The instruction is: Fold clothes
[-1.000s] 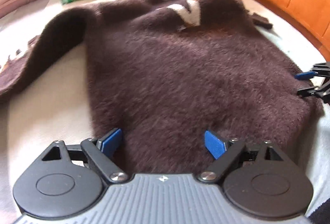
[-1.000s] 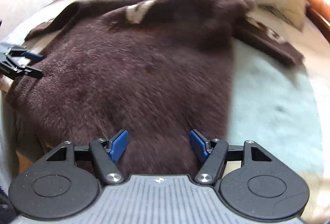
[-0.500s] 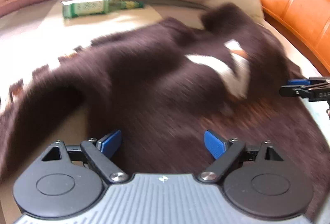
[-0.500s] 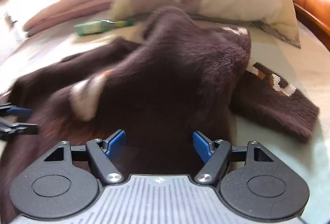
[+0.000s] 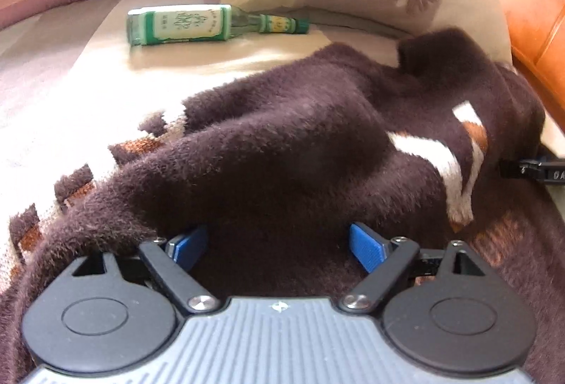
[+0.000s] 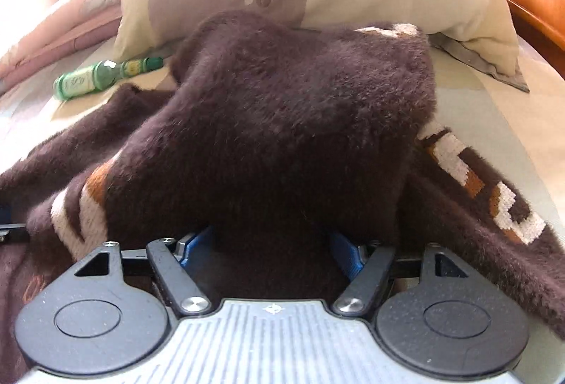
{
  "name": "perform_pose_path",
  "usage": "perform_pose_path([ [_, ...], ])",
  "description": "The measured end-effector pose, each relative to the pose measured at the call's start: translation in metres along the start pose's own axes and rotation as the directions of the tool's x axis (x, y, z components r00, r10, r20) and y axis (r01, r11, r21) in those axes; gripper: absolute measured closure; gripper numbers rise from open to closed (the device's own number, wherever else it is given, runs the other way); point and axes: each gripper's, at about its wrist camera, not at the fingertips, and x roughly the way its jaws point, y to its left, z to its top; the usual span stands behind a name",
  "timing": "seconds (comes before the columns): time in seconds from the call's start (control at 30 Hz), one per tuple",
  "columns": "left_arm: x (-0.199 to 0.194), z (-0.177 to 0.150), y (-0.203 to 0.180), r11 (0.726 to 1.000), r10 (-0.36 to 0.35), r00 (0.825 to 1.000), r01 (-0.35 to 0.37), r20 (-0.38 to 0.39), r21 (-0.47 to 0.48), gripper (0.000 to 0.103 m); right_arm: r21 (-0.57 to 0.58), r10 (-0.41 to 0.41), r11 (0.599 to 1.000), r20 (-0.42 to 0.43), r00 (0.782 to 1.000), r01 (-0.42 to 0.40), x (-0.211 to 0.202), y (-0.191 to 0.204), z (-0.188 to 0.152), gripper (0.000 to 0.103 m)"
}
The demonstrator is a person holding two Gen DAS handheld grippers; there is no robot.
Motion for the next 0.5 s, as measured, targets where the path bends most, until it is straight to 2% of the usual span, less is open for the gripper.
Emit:
perform_pose_path([
  [0.07, -0.012, -0.010, -0.008, 0.998, 0.010, 1.000, -0.010, 0.001, 0.054, 0.016, -0.028, 0.010, 1.000, -0.008, 1.000, -0.010, -0.024, -0.004, -0.019, 0.025],
  [0.17, -0.048, -0.042, -0.023, 0.994, -0.024, 1.000, 0.024, -0.005, 0.111, 0.016, -0.070, 0.025, 0.997, -0.020, 0.999, -0.026, -0.061, -0.011, -0.048, 0.021],
  [0.27, -0.084, -0.080, -0.045, 0.982, -0.110, 0.993, 0.114, -0.032, 0.151, 0.015, -0.112, 0.040, 0.993, -0.032, 0.999, -0.043, -0.098, -0.017, -0.078, 0.018],
  [0.3, -0.095, -0.093, -0.054, 0.979, -0.115, 0.993, 0.119, -0.033, 0.167, 0.015, -0.120, 0.046, 0.991, -0.037, 0.998, -0.051, -0.110, -0.021, -0.088, 0.018],
  [0.37, -0.116, -0.118, -0.072, 0.972, -0.125, 0.992, 0.129, -0.035, 0.197, 0.015, -0.083, 0.079, 0.993, -0.045, 0.996, -0.083, -0.125, -0.030, -0.106, 0.018],
  [0.43, -0.133, -0.138, -0.088, 0.961, -0.179, 0.983, 0.181, -0.030, 0.210, 0.014, -0.057, 0.106, 0.992, -0.045, 0.993, -0.108, -0.132, -0.032, -0.120, 0.018],
  [0.5, -0.137, -0.155, -0.104, 0.952, -0.200, 0.979, 0.201, -0.029, 0.229, 0.014, -0.032, 0.133, 0.990, -0.045, 0.990, -0.134, -0.139, -0.034, -0.134, 0.018],
])
